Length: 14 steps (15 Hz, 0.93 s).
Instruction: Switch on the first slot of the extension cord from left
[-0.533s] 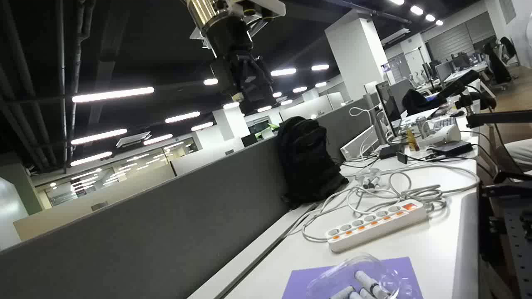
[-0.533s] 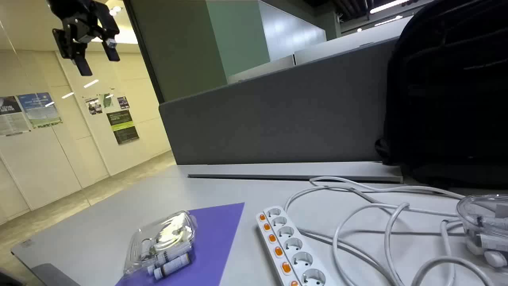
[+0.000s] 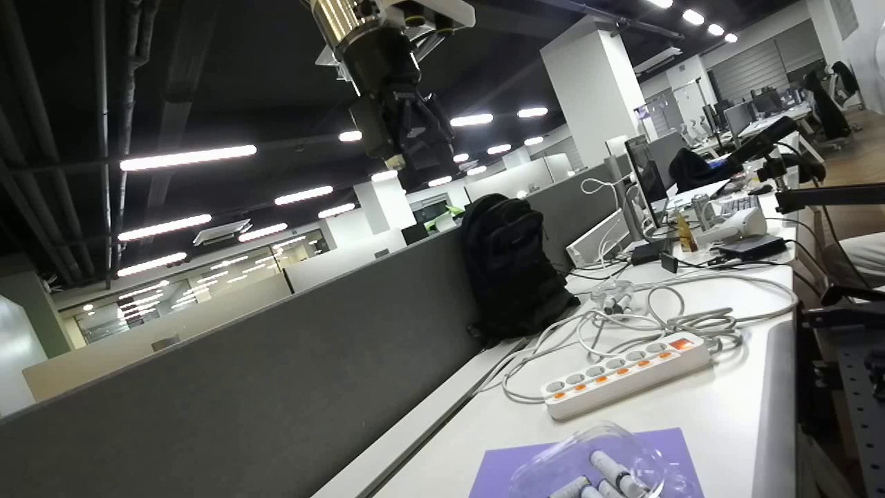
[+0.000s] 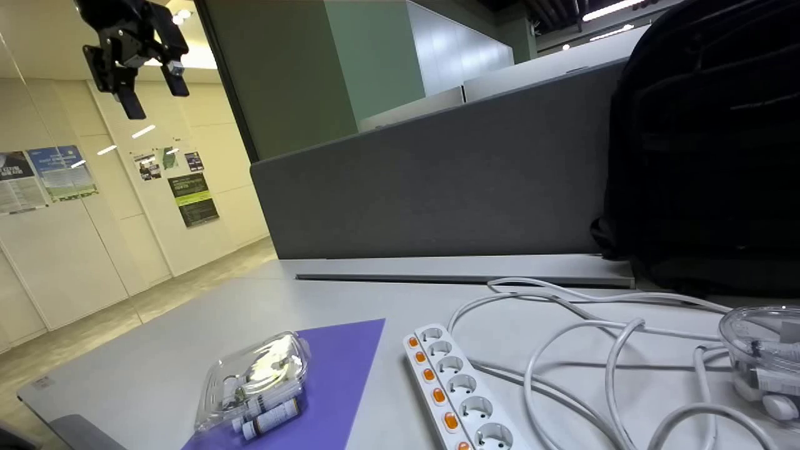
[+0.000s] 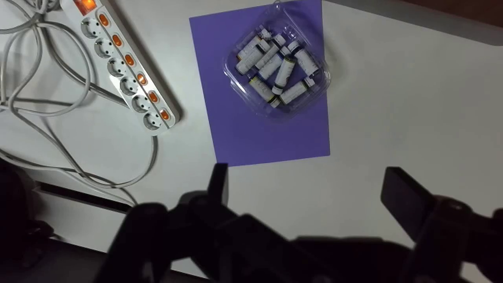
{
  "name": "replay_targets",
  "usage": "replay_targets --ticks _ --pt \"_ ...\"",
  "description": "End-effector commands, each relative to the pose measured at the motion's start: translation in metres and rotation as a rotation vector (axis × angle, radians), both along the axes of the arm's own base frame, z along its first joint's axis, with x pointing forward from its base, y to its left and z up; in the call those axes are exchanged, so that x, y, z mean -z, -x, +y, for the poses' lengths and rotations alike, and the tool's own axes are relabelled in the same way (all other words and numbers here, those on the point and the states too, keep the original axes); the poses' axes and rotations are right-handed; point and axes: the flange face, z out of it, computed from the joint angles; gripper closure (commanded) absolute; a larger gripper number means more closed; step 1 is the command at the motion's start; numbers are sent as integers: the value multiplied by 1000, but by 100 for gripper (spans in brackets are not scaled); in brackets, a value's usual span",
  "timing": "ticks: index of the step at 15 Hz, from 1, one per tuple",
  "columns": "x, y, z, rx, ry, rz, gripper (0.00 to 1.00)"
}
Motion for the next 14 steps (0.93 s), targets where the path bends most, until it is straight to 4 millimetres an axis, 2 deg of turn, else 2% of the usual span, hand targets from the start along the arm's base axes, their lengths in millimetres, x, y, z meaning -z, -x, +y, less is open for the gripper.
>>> replay_targets --ticks 1,4,7,9,11,14 --pt "-1 0 0 0 0 1 0" --pt "-1 0 0 0 0 1 0" --pt "-9 0 6 -3 20 -125 0" --pt "-6 -16 2 12 10 -222 0" --pt "6 -40 -7 23 5 -295 0" --pt "36 -73 -26 42 21 -336 0"
